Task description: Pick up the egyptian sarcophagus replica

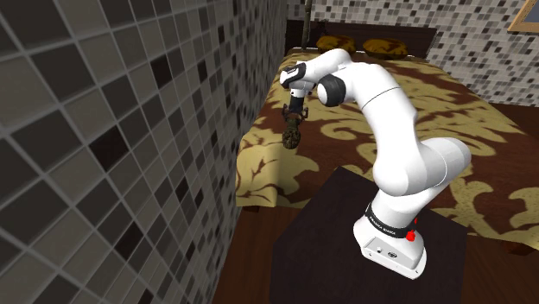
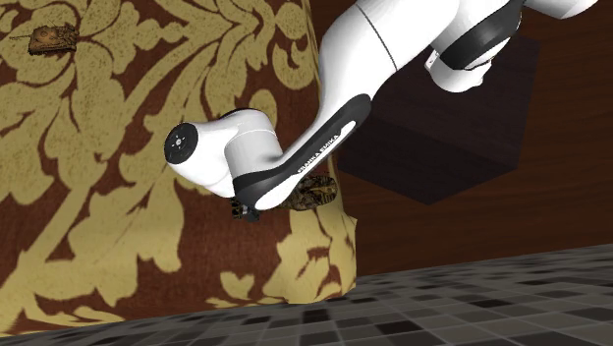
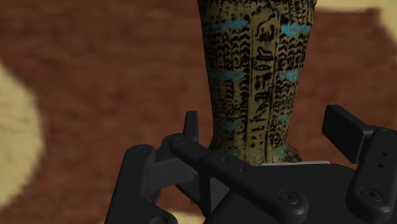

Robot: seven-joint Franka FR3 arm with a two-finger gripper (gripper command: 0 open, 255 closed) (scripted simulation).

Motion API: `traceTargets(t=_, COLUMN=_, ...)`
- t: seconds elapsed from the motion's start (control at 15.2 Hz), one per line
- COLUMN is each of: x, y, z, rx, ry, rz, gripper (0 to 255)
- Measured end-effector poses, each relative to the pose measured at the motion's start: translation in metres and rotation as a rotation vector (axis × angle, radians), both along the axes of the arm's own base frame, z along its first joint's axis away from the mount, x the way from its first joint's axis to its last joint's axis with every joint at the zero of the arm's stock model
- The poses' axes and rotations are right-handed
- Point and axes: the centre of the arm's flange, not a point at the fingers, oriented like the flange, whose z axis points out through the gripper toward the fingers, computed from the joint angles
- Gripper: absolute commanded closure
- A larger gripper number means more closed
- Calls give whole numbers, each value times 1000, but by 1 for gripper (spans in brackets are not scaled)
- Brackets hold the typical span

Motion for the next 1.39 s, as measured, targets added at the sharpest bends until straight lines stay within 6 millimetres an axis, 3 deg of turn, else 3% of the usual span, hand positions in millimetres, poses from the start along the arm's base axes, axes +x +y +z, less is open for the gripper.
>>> traceTargets(t=0.33, x=1, y=0, z=-26, rx=0, ry=0, rz=-1, gripper=0)
traceTargets(t=0.4, x=1, y=0, z=-27, rx=0, ry=0, rz=-1, gripper=255)
traceTargets(t=1.06, x=1, y=0, z=-27, rx=0, ry=-1, rz=-1, gripper=255)
traceTargets(t=1.39, x=0, y=-1, z=-8, rx=1, ry=1, rz=-1, gripper=255)
